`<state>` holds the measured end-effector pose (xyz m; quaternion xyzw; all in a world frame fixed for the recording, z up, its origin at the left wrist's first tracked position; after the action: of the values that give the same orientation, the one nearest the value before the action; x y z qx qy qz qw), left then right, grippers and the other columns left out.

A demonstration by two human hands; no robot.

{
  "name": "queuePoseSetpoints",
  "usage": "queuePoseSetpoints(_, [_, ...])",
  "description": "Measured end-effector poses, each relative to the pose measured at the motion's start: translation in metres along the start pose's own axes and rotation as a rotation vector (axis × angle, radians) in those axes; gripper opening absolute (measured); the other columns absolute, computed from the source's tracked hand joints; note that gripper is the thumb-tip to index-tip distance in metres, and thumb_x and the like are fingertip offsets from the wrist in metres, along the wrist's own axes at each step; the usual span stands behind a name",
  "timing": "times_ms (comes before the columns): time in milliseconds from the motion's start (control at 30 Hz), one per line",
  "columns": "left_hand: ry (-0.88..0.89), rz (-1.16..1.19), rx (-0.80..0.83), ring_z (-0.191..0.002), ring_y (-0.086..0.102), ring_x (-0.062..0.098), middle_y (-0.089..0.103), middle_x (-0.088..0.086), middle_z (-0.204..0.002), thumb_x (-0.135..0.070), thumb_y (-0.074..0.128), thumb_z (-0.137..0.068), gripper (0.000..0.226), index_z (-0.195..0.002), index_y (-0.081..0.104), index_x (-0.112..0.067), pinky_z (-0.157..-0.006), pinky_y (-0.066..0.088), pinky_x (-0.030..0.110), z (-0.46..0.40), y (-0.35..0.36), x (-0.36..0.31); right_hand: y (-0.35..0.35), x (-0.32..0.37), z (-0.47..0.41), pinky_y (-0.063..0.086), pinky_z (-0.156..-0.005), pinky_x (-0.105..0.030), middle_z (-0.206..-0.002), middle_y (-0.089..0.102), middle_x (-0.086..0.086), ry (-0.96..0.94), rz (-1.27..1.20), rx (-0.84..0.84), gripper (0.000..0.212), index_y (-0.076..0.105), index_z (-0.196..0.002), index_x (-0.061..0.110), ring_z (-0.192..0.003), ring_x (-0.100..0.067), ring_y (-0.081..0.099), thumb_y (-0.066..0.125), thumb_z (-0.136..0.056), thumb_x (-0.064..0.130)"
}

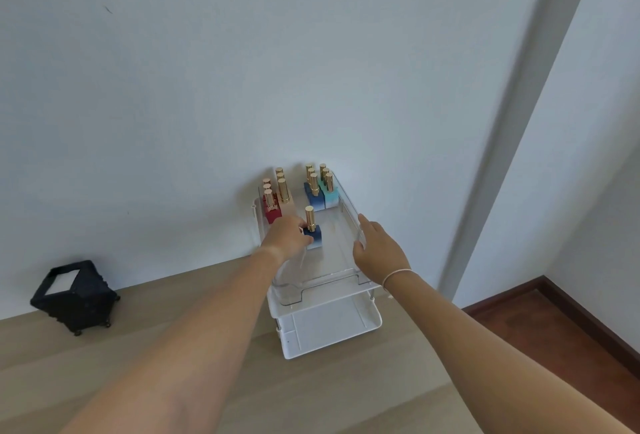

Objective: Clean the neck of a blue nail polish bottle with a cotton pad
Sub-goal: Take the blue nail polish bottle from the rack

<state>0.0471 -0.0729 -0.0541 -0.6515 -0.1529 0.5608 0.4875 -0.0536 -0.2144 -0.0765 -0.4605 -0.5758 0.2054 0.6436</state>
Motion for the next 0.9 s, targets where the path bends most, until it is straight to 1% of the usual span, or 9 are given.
queuePoseSetpoints(133, [-0.007,0.013,-0.025,-0.085,0.053,0.024,0.061,0.013,-0.098,-0.013,0.060,-0.085,0.024,-0.107,0.060,-0.004,-0.078,0.044,0.030,-0.001,0.002,0.001,0.001,0.000,0.000,0.046,-0.092,-0.032,-0.144,0.039,-0.010,-0.001,-0.005,-0.005,0.055,0.018,-0.144,0.014,-0.114,-0.026,0.053,0.036,-0.092,0.017])
queuePoseSetpoints(267, [0.008,0.027,-0.036,-0.072,0.052,0.021,0.056,0.006,-0.078,-0.012,0.058,-0.086,0.013,-0.093,0.062,-0.002,-0.064,0.038,0.026,0.000,0.004,0.001,0.002,-0.001,0.000,0.047,-0.090,-0.032,-0.143,0.039,-0.011,-0.003,-0.004,-0.008,0.055,0.019,-0.144,0.014,-0.112,-0.026,0.054,0.036,-0.092,0.017])
queuePoseSetpoints(333, [0.013,0.043,-0.039,-0.065,0.049,0.017,0.052,0.002,-0.068,-0.013,0.056,-0.087,0.009,-0.083,0.059,-0.005,-0.056,0.035,0.025,0.001,0.004,0.002,0.002,-0.002,0.000,0.046,-0.091,-0.033,-0.143,0.039,-0.011,0.000,-0.009,-0.006,0.055,0.019,-0.144,0.014,-0.112,-0.026,0.054,0.036,-0.092,0.017])
queuePoseSetpoints(467, [0.041,0.108,-0.053,-0.064,0.047,0.019,0.048,0.002,-0.065,-0.015,0.055,-0.087,0.011,-0.079,0.056,-0.007,-0.059,0.036,0.026,0.006,-0.002,0.002,0.002,-0.001,0.000,0.046,-0.091,-0.032,-0.142,0.040,-0.012,-0.008,-0.015,0.001,0.055,0.019,-0.144,0.013,-0.112,-0.027,0.054,0.036,-0.091,0.016])
queuePoseSetpoints(567, [0.101,0.116,-0.090,-0.061,0.045,0.017,0.048,0.001,-0.063,-0.014,0.056,-0.085,0.013,-0.074,0.052,-0.009,-0.054,0.032,0.023,0.011,-0.015,0.001,0.002,-0.001,-0.001,0.046,-0.089,-0.032,-0.140,0.042,-0.013,-0.009,-0.012,0.002,0.055,0.019,-0.144,0.013,-0.110,-0.027,0.055,0.036,-0.091,0.015])
queuePoseSetpoints(700, [0.143,0.099,-0.157,-0.058,0.038,0.017,0.043,0.002,-0.060,-0.012,0.057,-0.081,0.030,-0.055,0.042,-0.015,-0.049,0.028,0.022,0.019,-0.041,0.006,0.002,0.000,-0.001,0.047,-0.088,-0.033,-0.137,0.044,-0.015,-0.002,-0.007,0.014,0.056,0.019,-0.143,0.012,-0.108,-0.029,0.055,0.037,-0.091,0.014])
queuePoseSetpoints(767, [0.139,0.126,-0.186,-0.051,0.032,0.013,0.038,-0.002,-0.055,-0.010,0.057,-0.079,0.036,-0.051,0.037,-0.018,-0.041,0.026,0.013,0.027,-0.054,0.013,0.000,0.000,-0.001,0.047,-0.088,-0.033,-0.135,0.045,-0.015,-0.001,0.038,0.027,0.055,0.021,-0.143,0.011,-0.109,-0.029,0.055,0.038,-0.091,0.017])
queuePoseSetpoints(800, [0.134,0.137,-0.198,-0.050,0.030,0.013,0.037,-0.003,-0.053,-0.009,0.057,-0.079,0.037,-0.051,0.036,-0.019,-0.039,0.027,0.012,0.031,-0.061,0.018,-0.001,0.001,-0.001,0.047,-0.088,-0.034,-0.135,0.045,-0.015,-0.005,0.080,0.026,0.053,0.023,-0.141,0.010,-0.110,-0.029,0.054,0.039,-0.091,0.019])
queuePoseSetpoints(900, [0.127,0.135,-0.248,-0.048,0.031,0.011,0.039,-0.005,-0.051,-0.009,0.057,-0.078,0.034,-0.050,0.041,-0.020,-0.040,0.027,0.013,0.044,-0.081,0.035,-0.007,0.006,-0.002,0.046,-0.093,-0.037,-0.138,0.044,-0.013,-0.049,0.202,-0.028,0.051,0.032,-0.137,0.009,-0.116,-0.029,0.049,0.043,-0.090,0.025])
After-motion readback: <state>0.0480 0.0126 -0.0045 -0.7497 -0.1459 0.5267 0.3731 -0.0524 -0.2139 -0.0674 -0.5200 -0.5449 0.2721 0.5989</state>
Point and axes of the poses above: each hand's wrist, its own z-axis away from the middle knuckle, its own y-axis out of the palm, x = y × z, the point moved 2 cm from there along -z, towards the middle knuckle
